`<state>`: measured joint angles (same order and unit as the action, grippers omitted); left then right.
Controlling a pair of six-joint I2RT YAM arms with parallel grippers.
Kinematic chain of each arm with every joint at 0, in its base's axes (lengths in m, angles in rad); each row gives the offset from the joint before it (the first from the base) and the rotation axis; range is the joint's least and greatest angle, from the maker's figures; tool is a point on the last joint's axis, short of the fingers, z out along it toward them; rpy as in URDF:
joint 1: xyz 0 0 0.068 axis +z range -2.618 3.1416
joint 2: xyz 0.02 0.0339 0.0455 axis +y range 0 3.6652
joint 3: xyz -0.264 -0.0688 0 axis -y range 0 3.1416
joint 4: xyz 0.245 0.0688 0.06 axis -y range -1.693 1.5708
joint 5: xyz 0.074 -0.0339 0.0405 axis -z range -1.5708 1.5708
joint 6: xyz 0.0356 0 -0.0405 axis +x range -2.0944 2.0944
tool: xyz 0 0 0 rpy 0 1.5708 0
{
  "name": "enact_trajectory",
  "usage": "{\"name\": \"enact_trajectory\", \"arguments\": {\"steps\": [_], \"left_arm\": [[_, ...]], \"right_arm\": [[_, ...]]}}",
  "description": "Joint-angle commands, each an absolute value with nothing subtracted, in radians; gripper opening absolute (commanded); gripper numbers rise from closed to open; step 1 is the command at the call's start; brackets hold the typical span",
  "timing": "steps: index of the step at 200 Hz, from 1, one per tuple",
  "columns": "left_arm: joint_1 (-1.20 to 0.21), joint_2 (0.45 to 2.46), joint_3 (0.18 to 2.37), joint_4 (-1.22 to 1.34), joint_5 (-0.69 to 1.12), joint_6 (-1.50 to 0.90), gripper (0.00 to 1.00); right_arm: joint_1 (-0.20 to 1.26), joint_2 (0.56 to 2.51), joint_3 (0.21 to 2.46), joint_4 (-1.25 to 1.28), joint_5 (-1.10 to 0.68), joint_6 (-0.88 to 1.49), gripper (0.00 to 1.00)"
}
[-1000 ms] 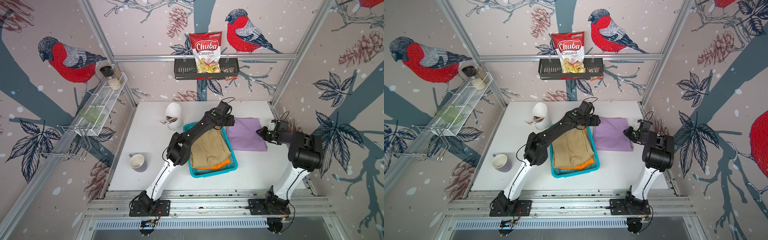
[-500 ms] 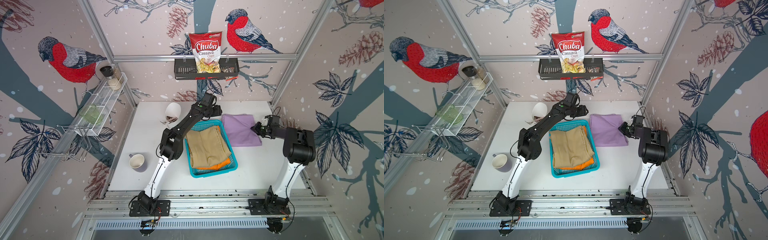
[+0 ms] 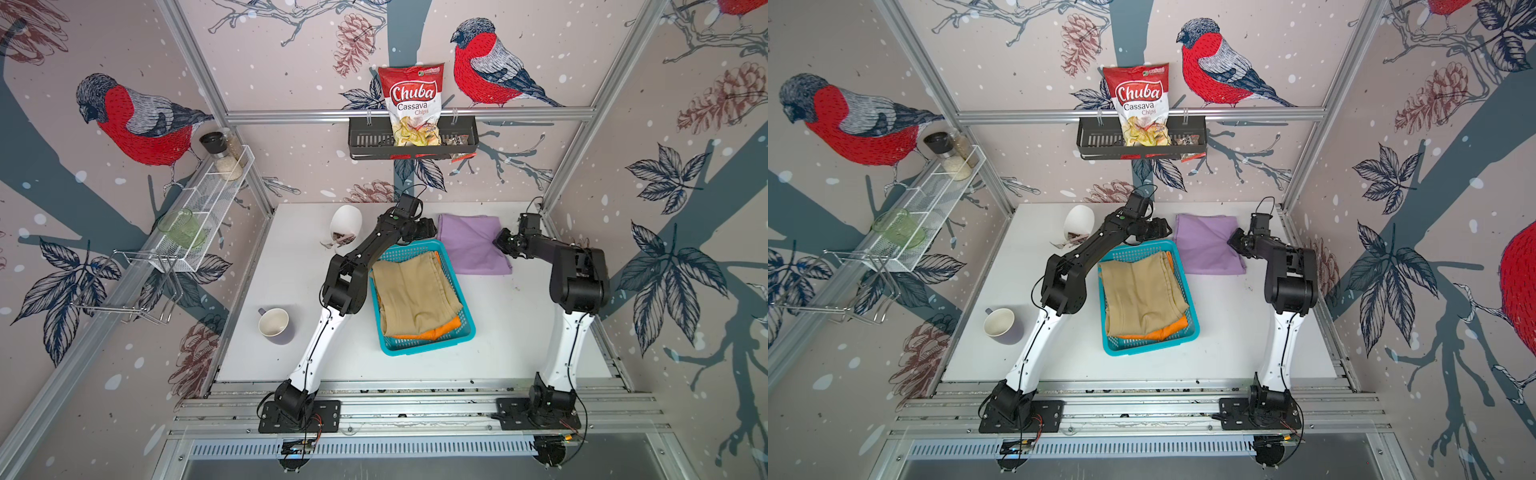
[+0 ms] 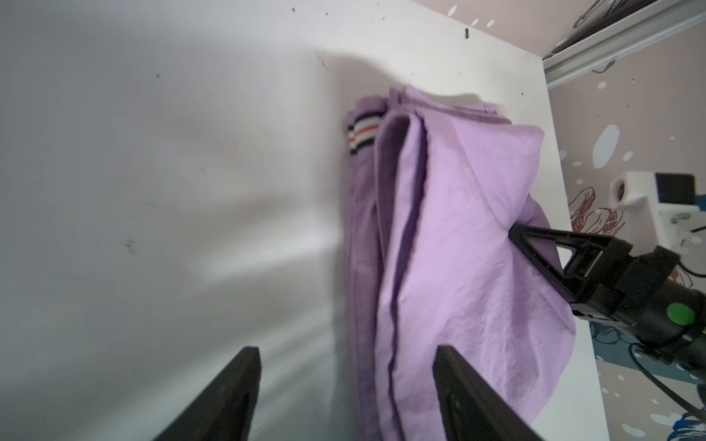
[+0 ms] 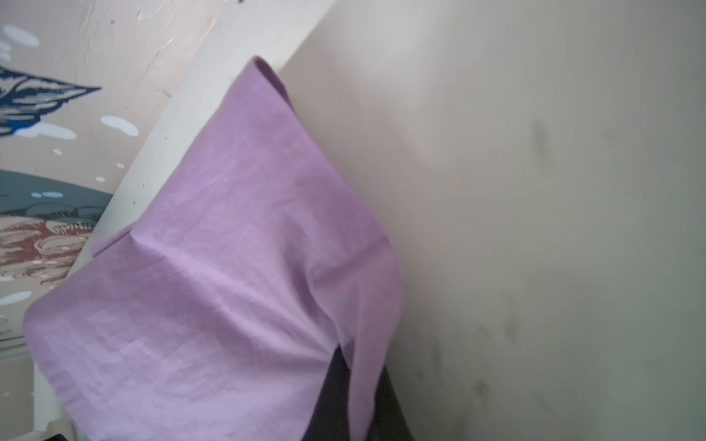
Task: Put the folded long pants in the basket
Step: Move the long pant to the center of the board.
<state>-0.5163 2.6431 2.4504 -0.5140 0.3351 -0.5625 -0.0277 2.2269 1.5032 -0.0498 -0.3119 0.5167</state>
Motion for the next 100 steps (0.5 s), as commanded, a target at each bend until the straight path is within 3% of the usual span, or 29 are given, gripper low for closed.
{"name": "enact_trajectory", "arguments": {"steps": [1, 73, 100], "left_arm": [[-0.511, 2.657, 2.454, -0.471, 0.364, -0.57, 0.77], [-0.495, 2.689, 2.383, -0.527, 0.267, -0.572, 0.77], [-0.493, 2.68, 2.323, -0.442, 0.343, -0.604, 0.79]], "right_arm": [[0.015, 2.268, 1.543, -0.192, -0.266, 0.47, 0.0], [0.041, 2.275, 1.507, -0.141, -0.311, 0.531, 0.0], [0.047, 2.269, 1.495, -0.125, -0.313, 0.537, 0.0]]}}
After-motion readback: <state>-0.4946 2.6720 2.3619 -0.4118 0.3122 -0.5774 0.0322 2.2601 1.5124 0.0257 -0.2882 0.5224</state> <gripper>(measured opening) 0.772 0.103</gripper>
